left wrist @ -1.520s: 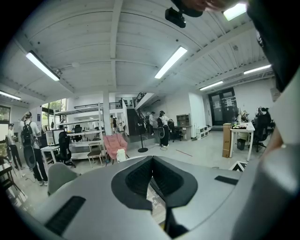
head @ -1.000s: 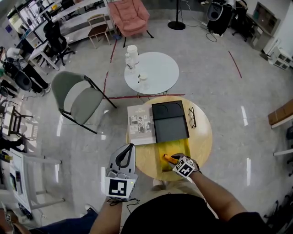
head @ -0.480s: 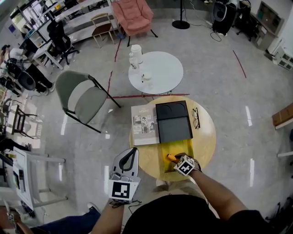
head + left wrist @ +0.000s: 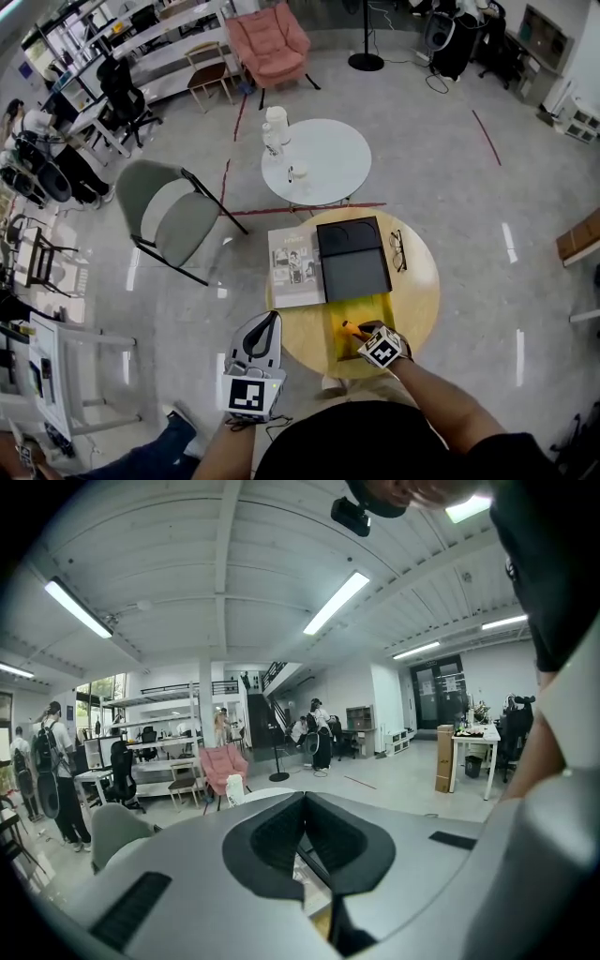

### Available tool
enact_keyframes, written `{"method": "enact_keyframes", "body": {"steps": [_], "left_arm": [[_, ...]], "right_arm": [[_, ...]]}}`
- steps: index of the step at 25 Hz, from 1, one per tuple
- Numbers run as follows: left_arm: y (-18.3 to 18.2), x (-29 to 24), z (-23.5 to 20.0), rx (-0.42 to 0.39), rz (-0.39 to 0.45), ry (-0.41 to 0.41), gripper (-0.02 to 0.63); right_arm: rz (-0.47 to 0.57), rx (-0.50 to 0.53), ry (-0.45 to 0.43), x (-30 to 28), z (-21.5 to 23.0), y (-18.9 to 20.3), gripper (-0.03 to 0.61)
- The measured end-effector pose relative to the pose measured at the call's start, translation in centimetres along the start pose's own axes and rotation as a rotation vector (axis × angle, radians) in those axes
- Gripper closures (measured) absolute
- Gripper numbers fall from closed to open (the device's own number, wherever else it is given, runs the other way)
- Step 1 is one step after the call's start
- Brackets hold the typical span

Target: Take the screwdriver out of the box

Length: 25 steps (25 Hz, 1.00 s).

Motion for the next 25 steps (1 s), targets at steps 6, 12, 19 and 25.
{"method": "enact_keyframes", "body": {"steps": [6, 12, 19, 25], "left_arm": [[-0.7, 0.5, 0.5, -0.006, 0.029, 0.017, 0.6], [-1.0, 1.1, -0.2, -0.014, 0.05, 0.002, 0.6], [-1.1, 2.4, 0.0, -0.007, 0.065, 0.015, 0.6], [-1.4, 3.8, -0.2, -0.003, 0.077, 0.01, 0.6]], "right_arm": [[0.096, -0.068, 0.026, 2.8, 0.3, -1.0, 0.46], [0.168, -0.112, 0.045, 4.9, 0.5, -1.5, 0.46], [0.262, -0.116, 0.051, 7.7, -0.4, -3.1, 0.46], [0.363, -0.127, 0.068, 11.1, -1.6, -4.9, 0.46]]}}
Point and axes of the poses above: the fingertips, and each gripper's own axes: x backward along the fingers, z to its right, y out of its underside, the point moved 5 cm from there along x, backward along the fingers, and after that the axes turned 14 degrees about x, right-handed, at the moved point
